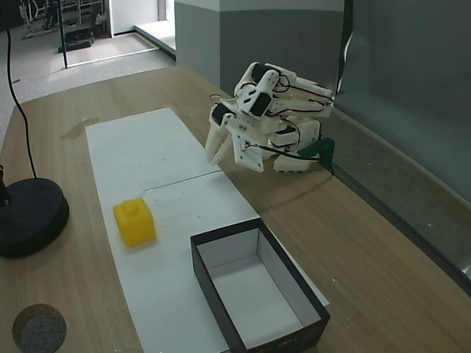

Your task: Grab a yellow square and put it in the box.

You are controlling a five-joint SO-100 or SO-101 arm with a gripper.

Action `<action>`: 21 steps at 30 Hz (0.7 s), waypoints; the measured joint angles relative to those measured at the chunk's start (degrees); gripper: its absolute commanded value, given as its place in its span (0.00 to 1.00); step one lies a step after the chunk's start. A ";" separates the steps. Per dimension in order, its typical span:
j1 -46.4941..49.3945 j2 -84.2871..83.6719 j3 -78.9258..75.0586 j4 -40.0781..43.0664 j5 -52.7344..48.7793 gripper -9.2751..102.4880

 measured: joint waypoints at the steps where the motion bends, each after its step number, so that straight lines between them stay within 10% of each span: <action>1: 0.00 0.00 0.00 0.00 -0.09 0.08; 21: -0.44 0.00 0.00 0.00 0.00 0.08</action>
